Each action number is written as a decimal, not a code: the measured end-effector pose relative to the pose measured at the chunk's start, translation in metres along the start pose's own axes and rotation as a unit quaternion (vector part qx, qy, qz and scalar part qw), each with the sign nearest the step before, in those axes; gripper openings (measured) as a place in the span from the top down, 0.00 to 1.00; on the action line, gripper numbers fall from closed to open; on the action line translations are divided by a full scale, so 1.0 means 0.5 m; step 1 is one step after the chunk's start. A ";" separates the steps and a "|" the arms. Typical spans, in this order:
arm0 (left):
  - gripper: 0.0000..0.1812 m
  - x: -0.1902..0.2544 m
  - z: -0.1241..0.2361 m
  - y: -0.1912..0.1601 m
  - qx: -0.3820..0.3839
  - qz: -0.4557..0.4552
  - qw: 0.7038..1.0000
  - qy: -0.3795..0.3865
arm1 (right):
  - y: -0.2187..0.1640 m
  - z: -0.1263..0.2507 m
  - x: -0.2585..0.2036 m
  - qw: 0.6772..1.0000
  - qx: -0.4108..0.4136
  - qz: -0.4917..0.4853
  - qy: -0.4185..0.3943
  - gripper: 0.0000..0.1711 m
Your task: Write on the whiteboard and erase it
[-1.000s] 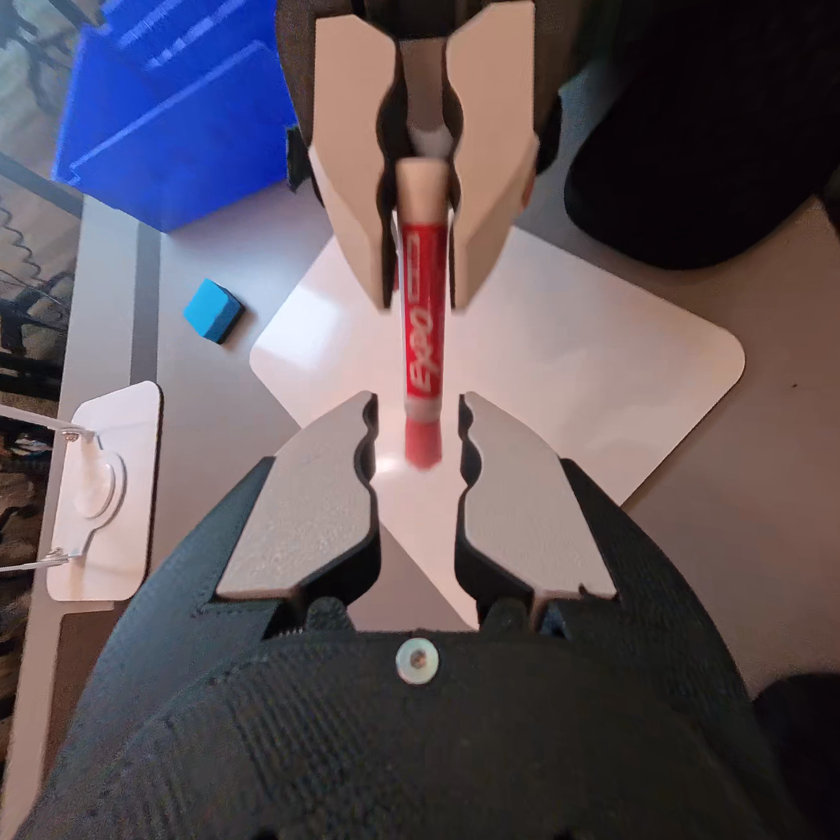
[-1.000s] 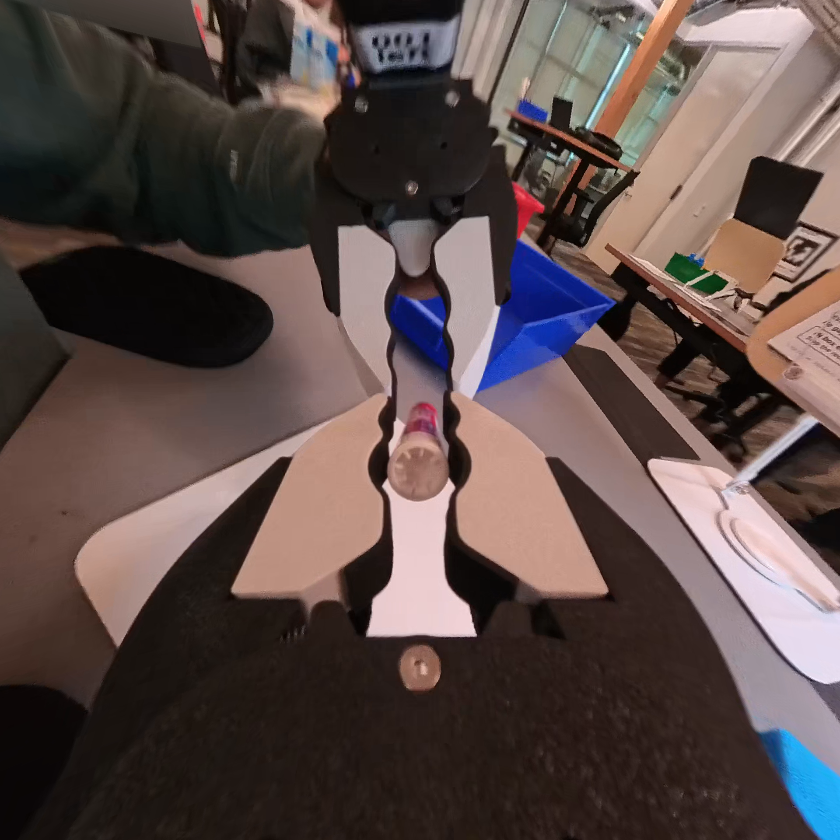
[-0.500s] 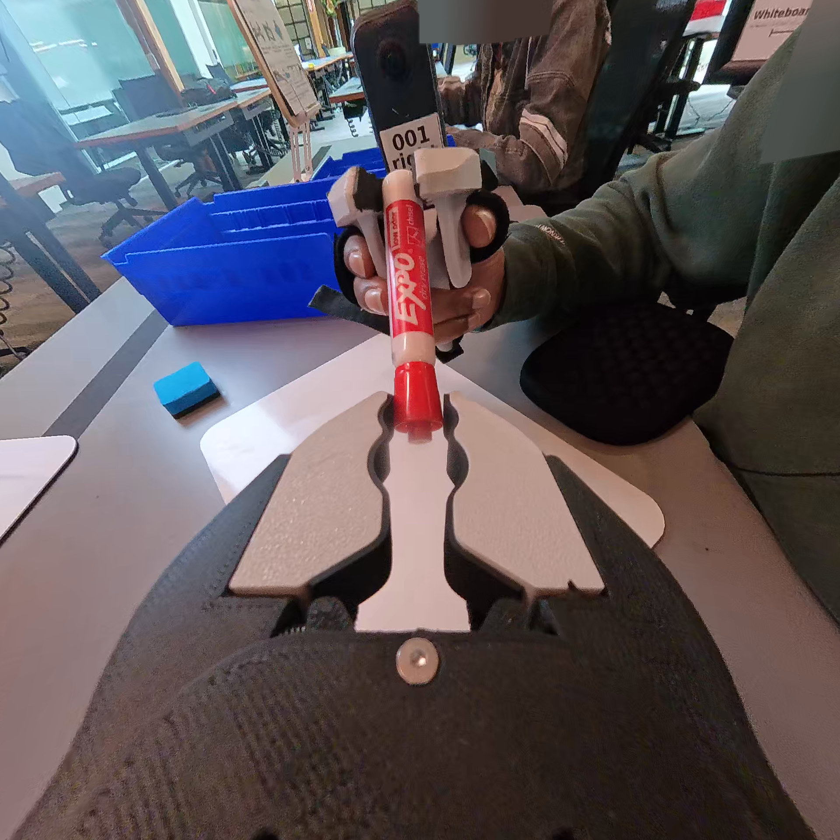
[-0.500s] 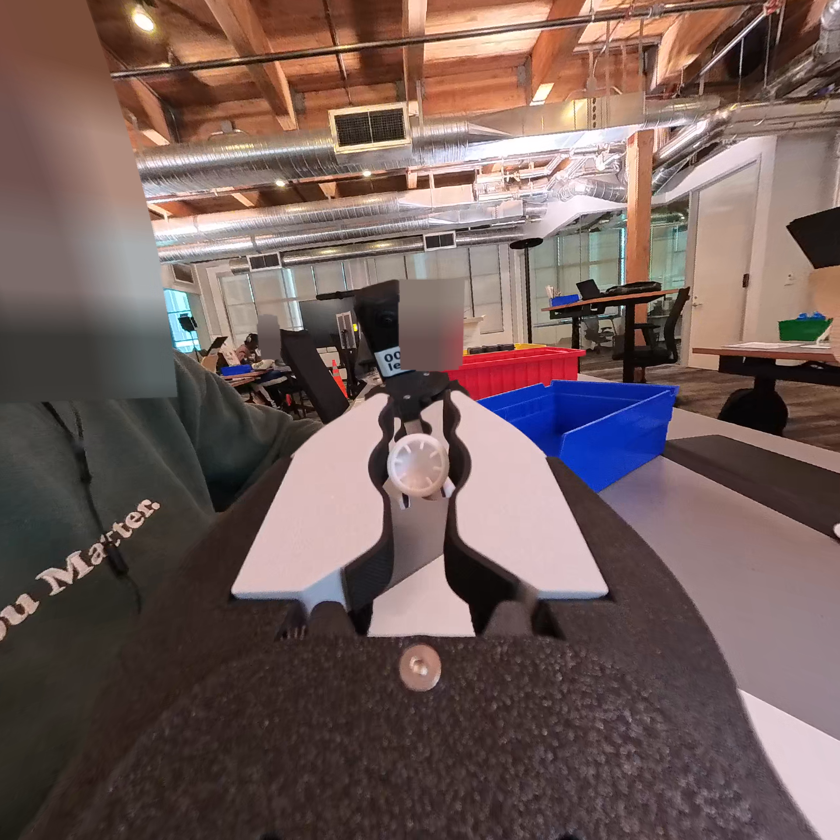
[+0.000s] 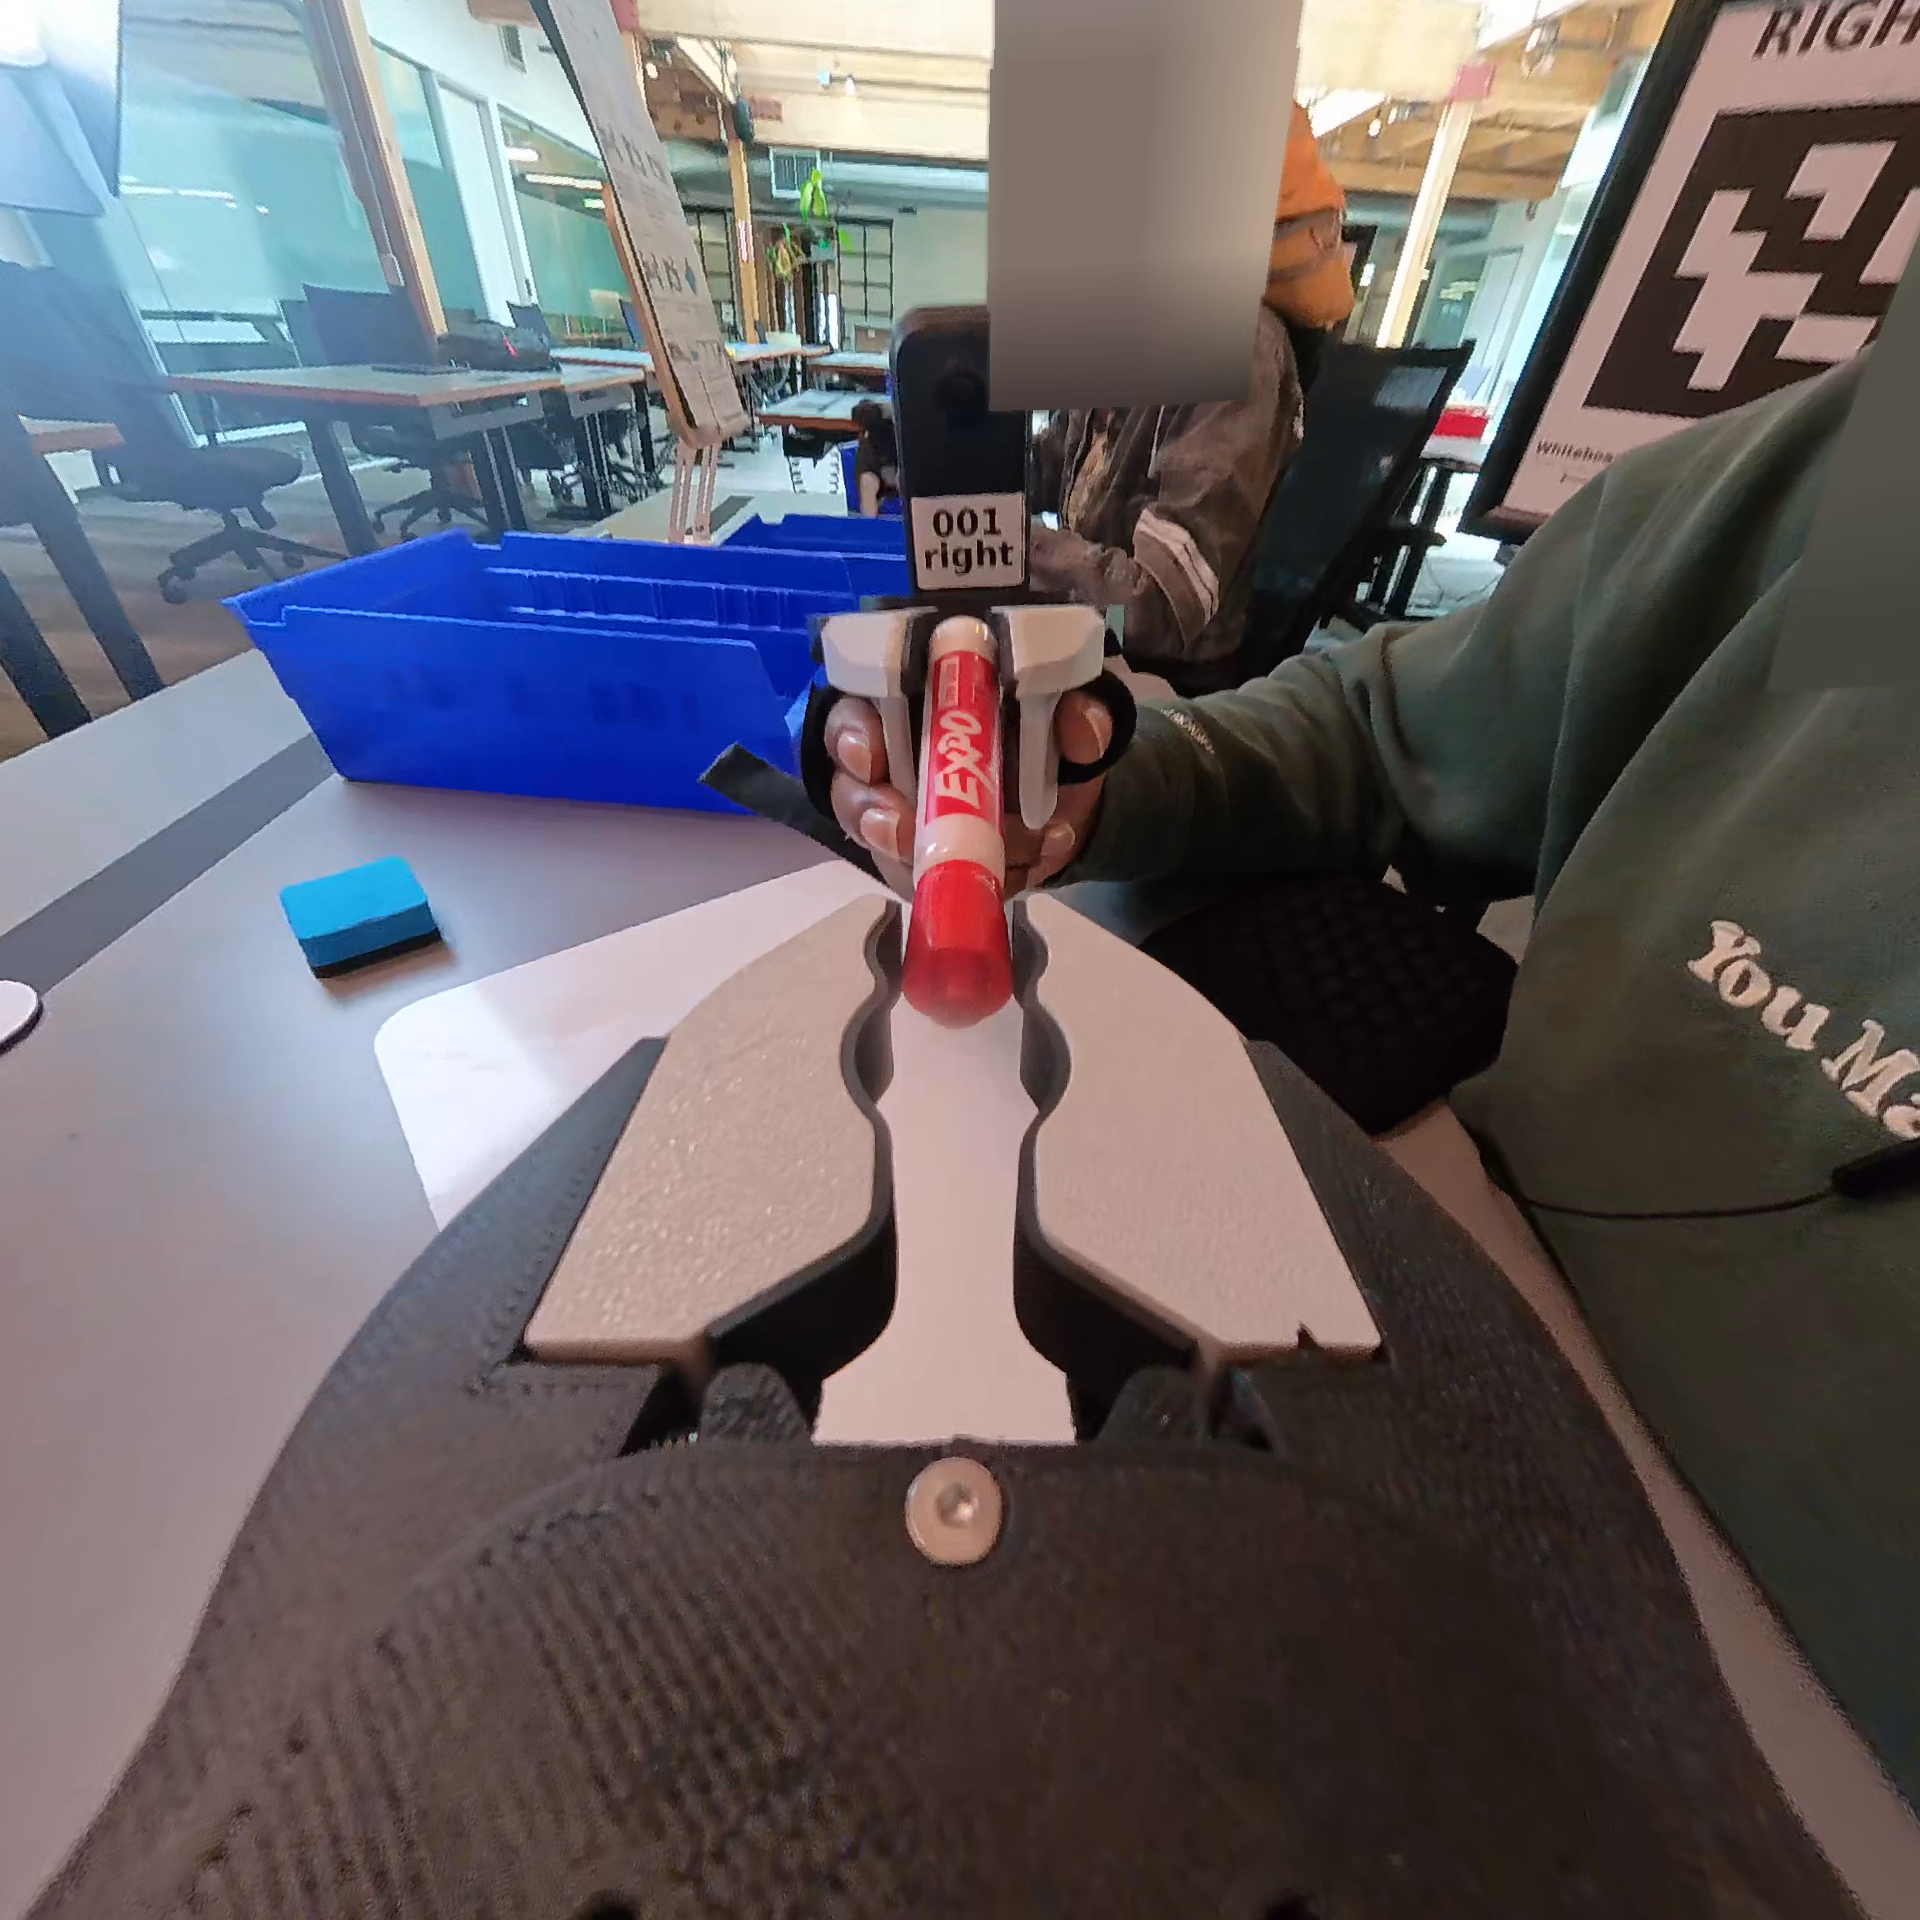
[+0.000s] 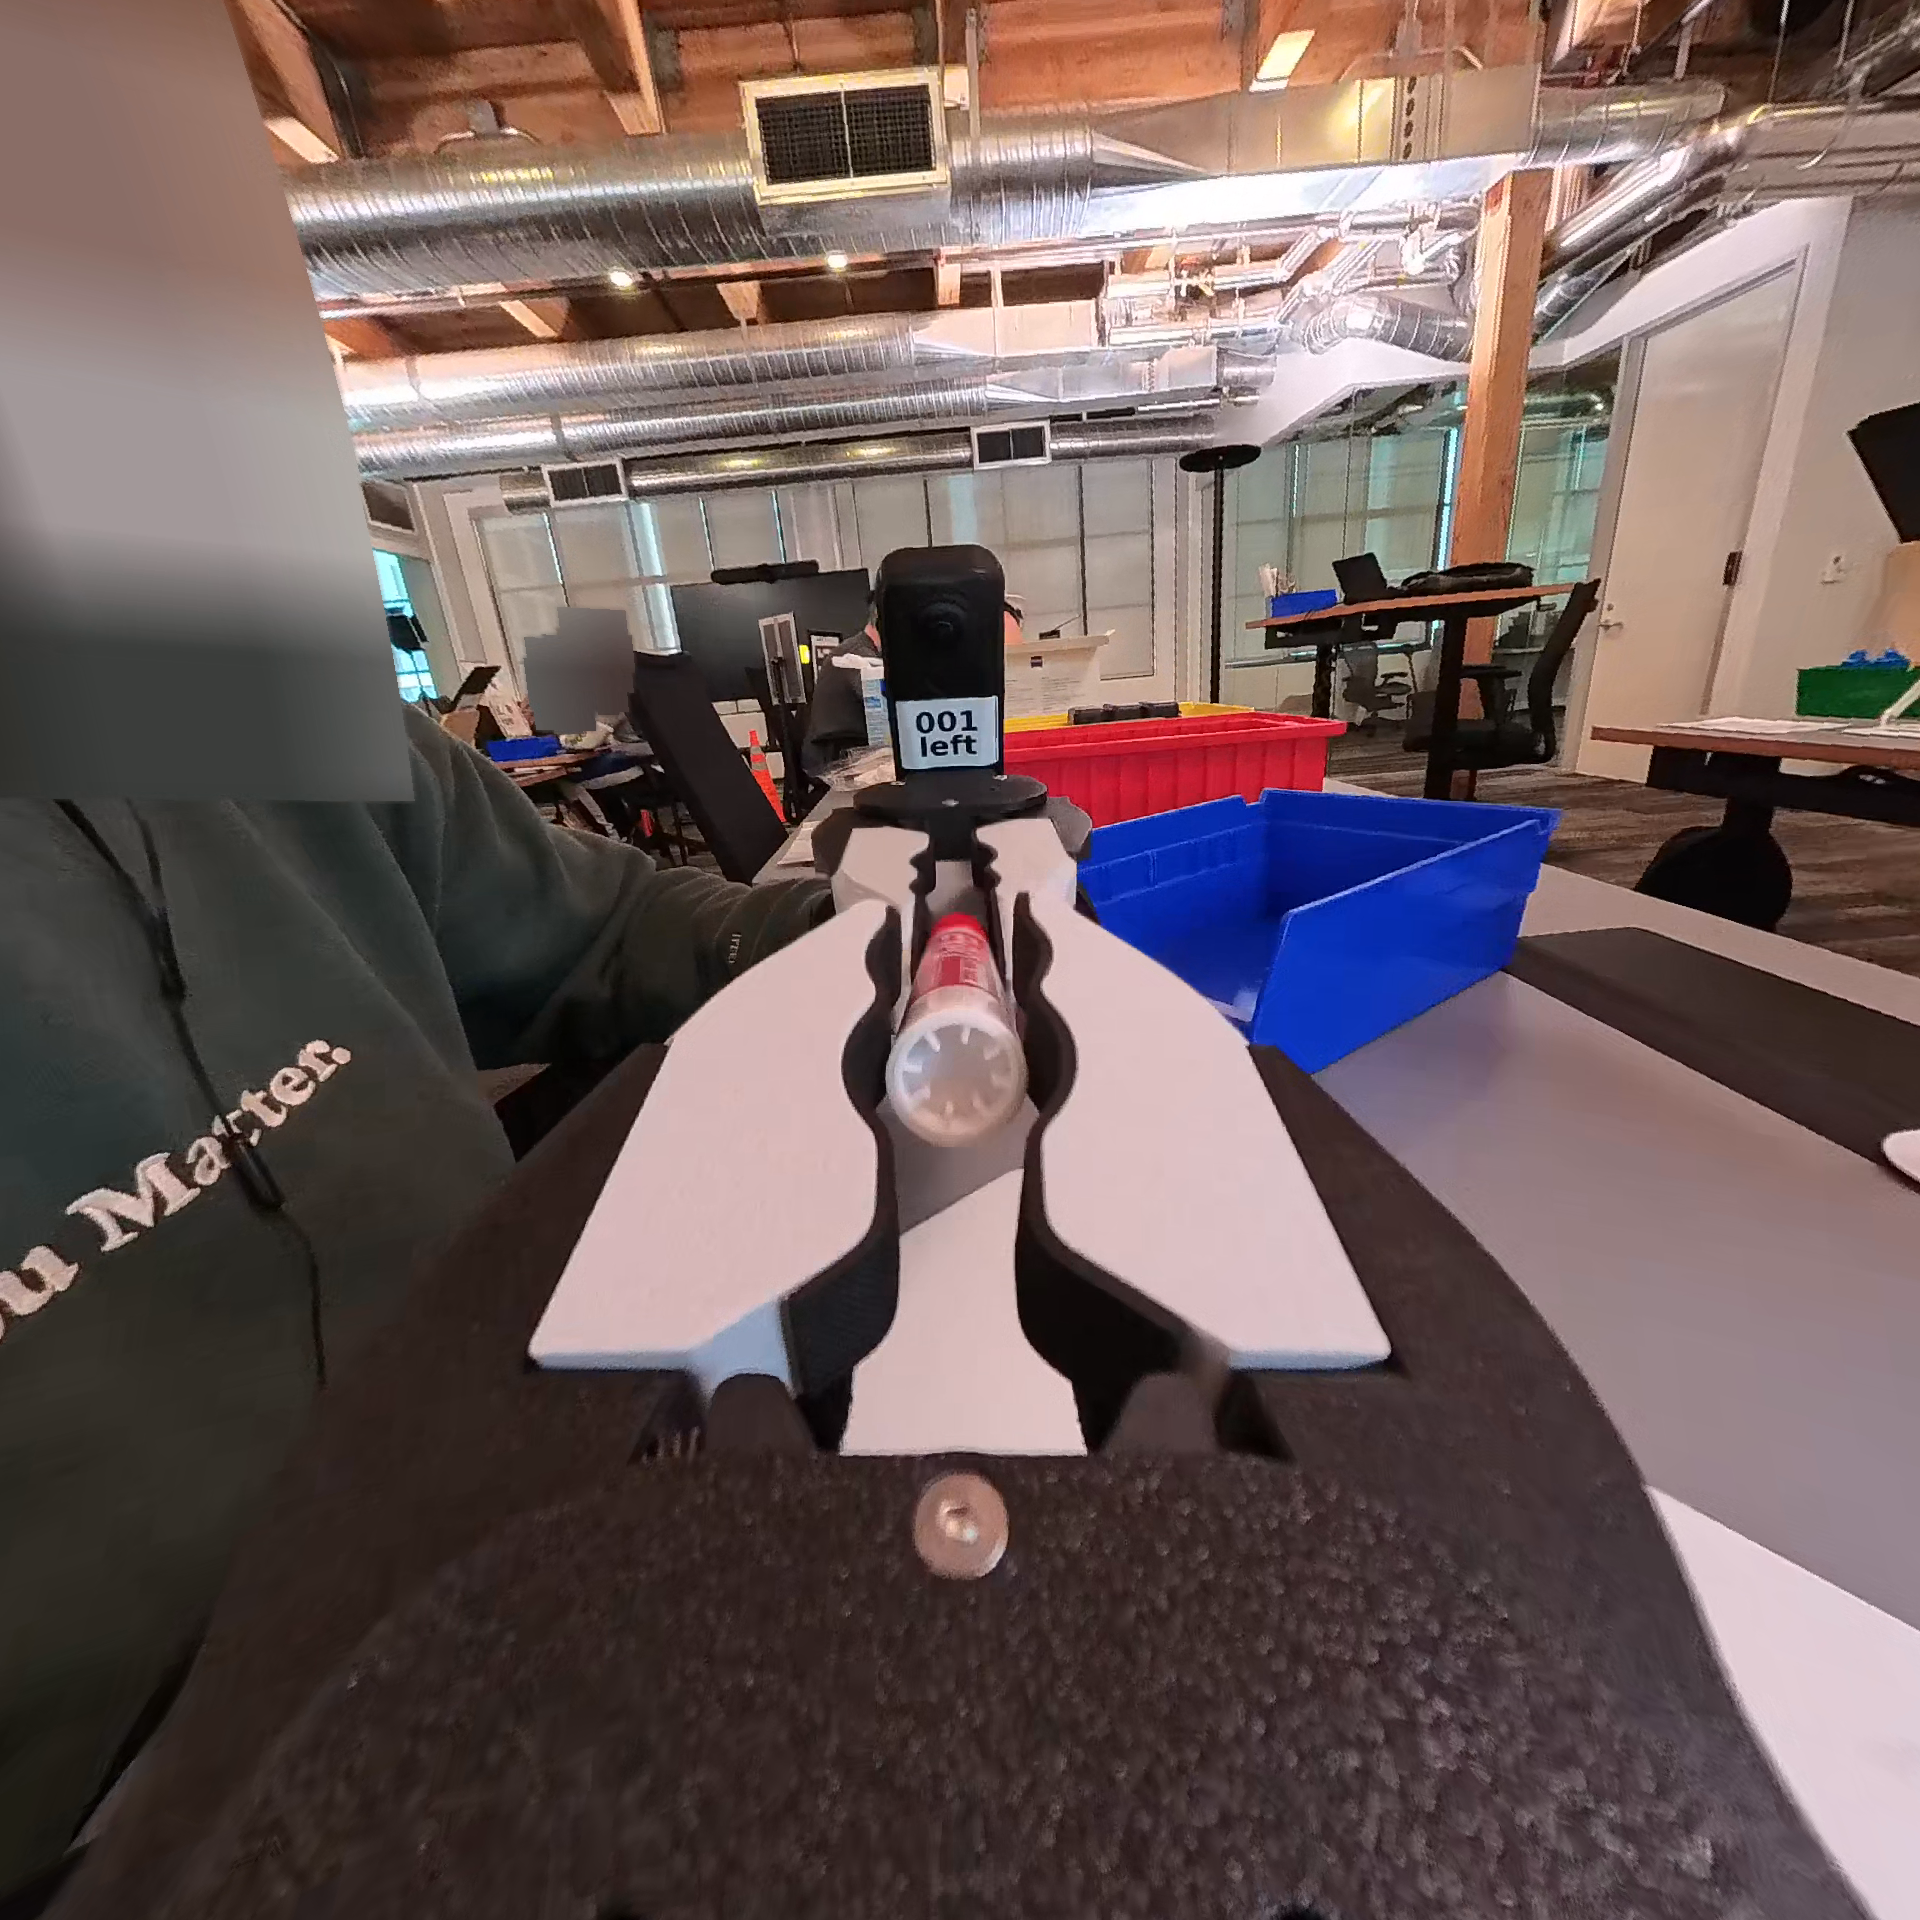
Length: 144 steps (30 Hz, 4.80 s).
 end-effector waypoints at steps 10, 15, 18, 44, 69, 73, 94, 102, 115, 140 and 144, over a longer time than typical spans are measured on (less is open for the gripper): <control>0.89 -0.004 0.019 0.005 0.020 -0.001 1.000 -0.010 | -0.019 -0.008 -0.002 0.997 -0.073 0.027 -0.004 0.88; 0.89 -0.004 0.016 -0.003 0.009 0.001 1.000 -0.023 | -0.031 -0.022 -0.017 0.984 -0.145 0.099 -0.021 0.76; 0.89 -0.002 0.012 -0.006 0.011 0.014 0.999 -0.032 | -0.038 -0.031 -0.029 0.979 -0.157 0.124 -0.024 0.75; 0.89 0.003 -0.023 -0.037 -0.013 0.126 0.990 -0.067 | -0.071 -0.054 -0.050 0.974 -0.167 0.151 -0.024 0.80; 0.89 -0.010 -0.019 -0.047 0.015 0.166 0.984 -0.060 | -0.078 -0.057 -0.037 0.987 -0.143 0.053 -0.056 0.81; 0.89 -0.014 -0.019 -0.056 0.002 0.183 0.981 -0.060 | -0.084 -0.054 -0.033 0.985 -0.156 0.045 -0.050 0.80; 0.89 -0.017 -0.025 -0.072 -0.032 0.228 0.971 -0.069 | -0.085 -0.051 -0.048 0.982 -0.161 0.084 -0.051 0.80; 0.89 -0.019 -0.022 -0.075 -0.037 0.220 0.973 -0.060 | -0.092 -0.049 -0.046 0.983 -0.167 0.059 -0.056 0.81; 0.90 -0.037 0.028 -0.058 0.022 0.199 0.980 -0.016 | -0.060 -0.026 -0.038 0.989 -0.133 0.040 -0.056 0.82; 0.89 -0.031 0.165 -0.105 0.009 0.132 0.986 0.105 | -0.055 -0.024 0.016 0.965 -0.225 0.092 -0.101 0.80; 0.89 -0.032 0.171 -0.105 0.023 0.129 0.985 0.112 | -0.041 -0.062 0.024 0.966 -0.228 0.102 -0.075 0.80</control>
Point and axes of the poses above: each gripper's, where its closed fingertips meet, z back along the fingers, y out of its top, x = y × z across the jaws, the point moved 9 cm from there along z, back along the fingers, and after that the axes turned 5 degrees about x, right-handed, at the moved point
